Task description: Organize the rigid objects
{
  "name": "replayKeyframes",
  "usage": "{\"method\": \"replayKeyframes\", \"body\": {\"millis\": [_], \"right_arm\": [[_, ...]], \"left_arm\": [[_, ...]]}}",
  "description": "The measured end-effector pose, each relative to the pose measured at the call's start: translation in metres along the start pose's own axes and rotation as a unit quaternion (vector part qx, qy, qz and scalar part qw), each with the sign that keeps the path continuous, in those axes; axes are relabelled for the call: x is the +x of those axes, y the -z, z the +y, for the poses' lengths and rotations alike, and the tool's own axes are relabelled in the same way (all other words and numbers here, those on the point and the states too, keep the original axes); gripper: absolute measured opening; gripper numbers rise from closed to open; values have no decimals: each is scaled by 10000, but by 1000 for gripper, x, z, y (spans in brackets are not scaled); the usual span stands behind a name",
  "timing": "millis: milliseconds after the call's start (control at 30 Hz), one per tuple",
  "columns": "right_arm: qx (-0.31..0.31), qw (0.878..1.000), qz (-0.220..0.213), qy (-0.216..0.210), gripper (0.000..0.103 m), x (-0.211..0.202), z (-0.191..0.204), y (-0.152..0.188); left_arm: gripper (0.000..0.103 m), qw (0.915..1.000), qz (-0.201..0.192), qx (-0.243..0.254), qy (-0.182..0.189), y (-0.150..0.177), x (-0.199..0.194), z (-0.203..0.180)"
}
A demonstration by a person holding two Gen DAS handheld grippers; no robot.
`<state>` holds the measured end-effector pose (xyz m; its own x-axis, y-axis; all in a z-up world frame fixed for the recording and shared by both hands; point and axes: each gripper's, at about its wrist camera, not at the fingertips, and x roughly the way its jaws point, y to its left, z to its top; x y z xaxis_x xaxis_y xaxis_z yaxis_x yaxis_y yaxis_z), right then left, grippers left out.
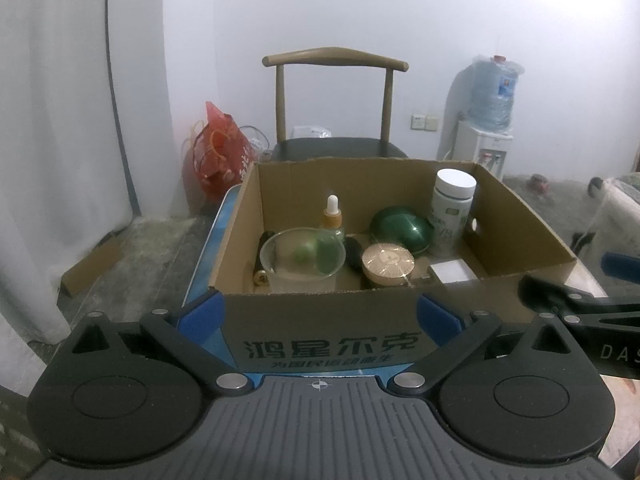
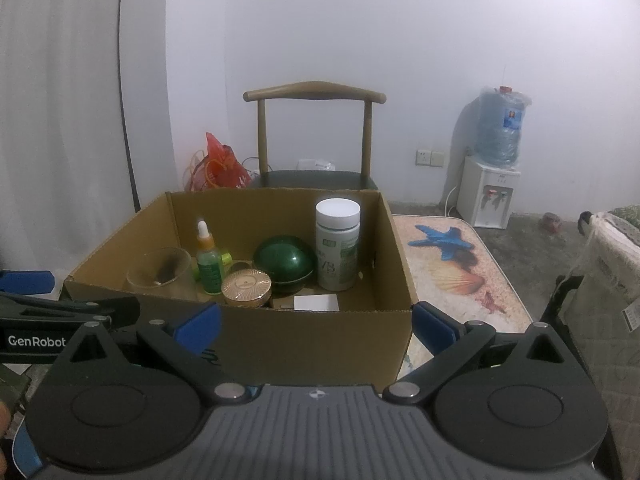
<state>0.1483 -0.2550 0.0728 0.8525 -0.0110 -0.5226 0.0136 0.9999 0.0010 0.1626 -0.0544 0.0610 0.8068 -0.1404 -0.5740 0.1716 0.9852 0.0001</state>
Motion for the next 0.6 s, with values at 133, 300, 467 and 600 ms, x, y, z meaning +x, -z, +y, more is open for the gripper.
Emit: {"method": "replayKeyframes", "body": {"millis": [133, 300, 467, 600], "right_arm": [[11, 10000, 9, 0, 103, -1, 1, 0], [18, 10000, 10, -3, 103, -1, 1, -1], [17, 10000, 11, -1, 103, -1, 1, 0], [16, 10000, 4, 3, 103, -1, 1, 0]], "left_arm": [[102, 10000, 0, -2, 2, 0, 0, 0], [102, 10000, -4, 3, -3, 0, 0, 0], [102, 10000, -3, 6, -2, 0, 0, 0], [102, 10000, -7, 5, -4, 0, 0, 0]]}}
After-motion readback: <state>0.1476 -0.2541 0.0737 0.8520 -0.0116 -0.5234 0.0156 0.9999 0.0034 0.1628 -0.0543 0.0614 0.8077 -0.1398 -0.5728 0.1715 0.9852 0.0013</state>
